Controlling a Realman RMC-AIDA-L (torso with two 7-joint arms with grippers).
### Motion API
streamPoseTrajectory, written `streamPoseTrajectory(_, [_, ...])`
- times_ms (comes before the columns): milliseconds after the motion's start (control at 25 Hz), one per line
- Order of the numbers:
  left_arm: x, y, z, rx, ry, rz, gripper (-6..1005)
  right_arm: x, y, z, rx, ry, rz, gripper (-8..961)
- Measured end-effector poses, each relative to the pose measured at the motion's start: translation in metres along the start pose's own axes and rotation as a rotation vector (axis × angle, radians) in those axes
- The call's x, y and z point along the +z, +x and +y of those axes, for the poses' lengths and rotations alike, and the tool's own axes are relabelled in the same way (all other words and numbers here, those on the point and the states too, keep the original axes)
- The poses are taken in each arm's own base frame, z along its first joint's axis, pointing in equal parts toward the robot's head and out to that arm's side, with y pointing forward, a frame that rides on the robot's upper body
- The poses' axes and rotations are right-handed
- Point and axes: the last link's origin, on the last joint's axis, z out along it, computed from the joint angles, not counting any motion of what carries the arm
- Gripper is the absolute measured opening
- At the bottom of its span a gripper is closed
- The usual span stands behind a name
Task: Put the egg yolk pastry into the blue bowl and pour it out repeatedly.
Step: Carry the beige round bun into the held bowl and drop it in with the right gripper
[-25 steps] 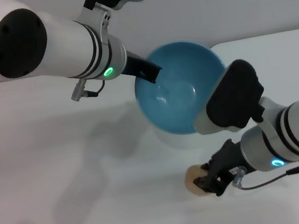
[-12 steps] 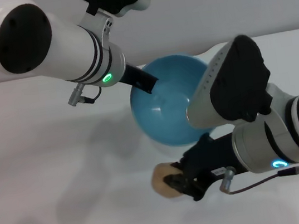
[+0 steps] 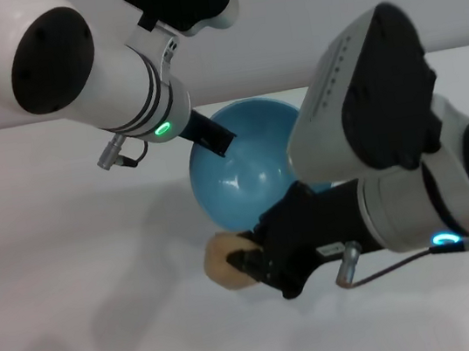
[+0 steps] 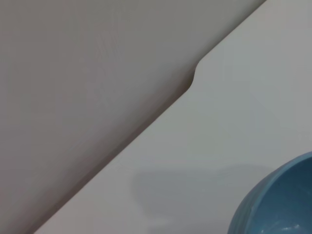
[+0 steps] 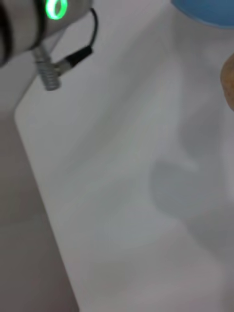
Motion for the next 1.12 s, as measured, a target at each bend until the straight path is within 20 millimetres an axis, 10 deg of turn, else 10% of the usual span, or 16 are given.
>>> streamPoseTrajectory(480, [-0.003,-0.005,0.000,0.042,0.023,-0.114,9,-0.028,0.015,-0.041,0.130,0.116,-0.006,88])
streamPoseTrajectory(1120, [-0.004,-0.002,0.031,0.100,-0.073,-0.142,6,-0.012,0.025,-0.057,0.123,0.134,-0.006,83])
